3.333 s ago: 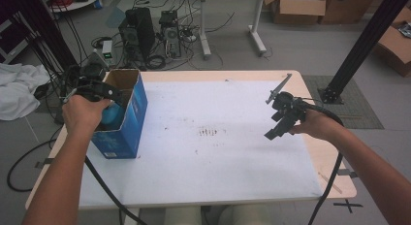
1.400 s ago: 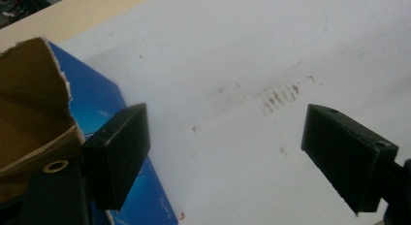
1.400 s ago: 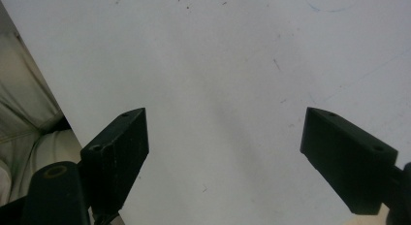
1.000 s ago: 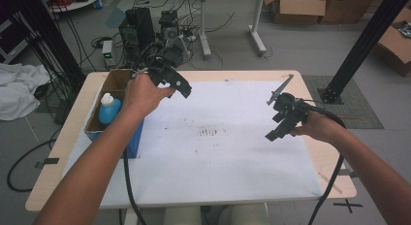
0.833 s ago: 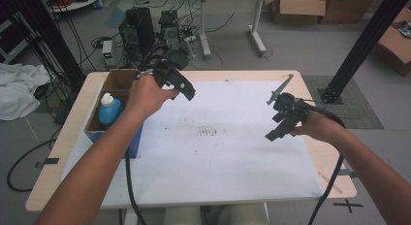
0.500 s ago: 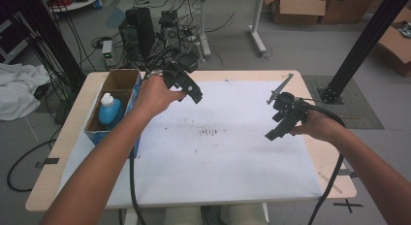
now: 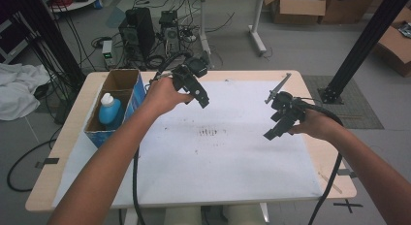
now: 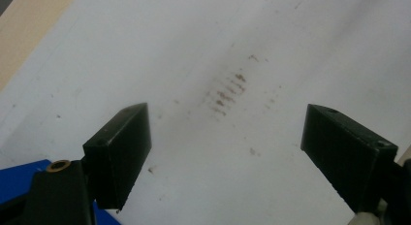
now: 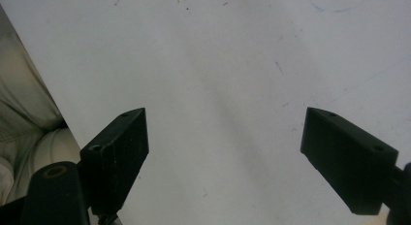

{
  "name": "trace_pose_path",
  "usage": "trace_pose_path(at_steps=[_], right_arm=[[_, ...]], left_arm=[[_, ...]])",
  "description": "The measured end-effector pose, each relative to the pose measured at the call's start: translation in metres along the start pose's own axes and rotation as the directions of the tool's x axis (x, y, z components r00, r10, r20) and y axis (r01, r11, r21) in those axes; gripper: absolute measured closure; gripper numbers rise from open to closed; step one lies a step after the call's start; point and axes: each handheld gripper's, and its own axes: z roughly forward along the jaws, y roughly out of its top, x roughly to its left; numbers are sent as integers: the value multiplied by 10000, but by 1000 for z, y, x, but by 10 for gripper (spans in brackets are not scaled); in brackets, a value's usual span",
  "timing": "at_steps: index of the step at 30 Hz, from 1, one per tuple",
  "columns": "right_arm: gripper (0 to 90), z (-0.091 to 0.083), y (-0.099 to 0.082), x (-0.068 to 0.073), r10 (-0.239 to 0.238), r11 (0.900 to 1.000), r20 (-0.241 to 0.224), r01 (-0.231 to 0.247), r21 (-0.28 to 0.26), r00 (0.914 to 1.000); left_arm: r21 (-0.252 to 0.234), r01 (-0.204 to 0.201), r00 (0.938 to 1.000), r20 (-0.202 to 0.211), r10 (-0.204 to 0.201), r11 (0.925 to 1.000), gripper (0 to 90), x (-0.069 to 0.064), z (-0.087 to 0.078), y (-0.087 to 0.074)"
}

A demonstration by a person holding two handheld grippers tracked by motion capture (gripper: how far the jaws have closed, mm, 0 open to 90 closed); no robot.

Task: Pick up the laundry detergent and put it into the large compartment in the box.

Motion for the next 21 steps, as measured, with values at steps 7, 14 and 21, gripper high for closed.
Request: trace_pose_path(at_steps=[7,14,21], right_arm=[[174,-1,-1,0,56,10000,9,-56,-21,10000],[174,1,0,1,39,10000,-22,-39,19,10000],[174,1,0,1,14,10000,-11,-14,-2,10000]], left_arm=[[19,72,10000,32,-72,10000,192,2,1,0],[18,107,9999,16,-107,9999,192,3,0,-2],[-58,157,9999,51,-157,9999,192,3,0,-3]])
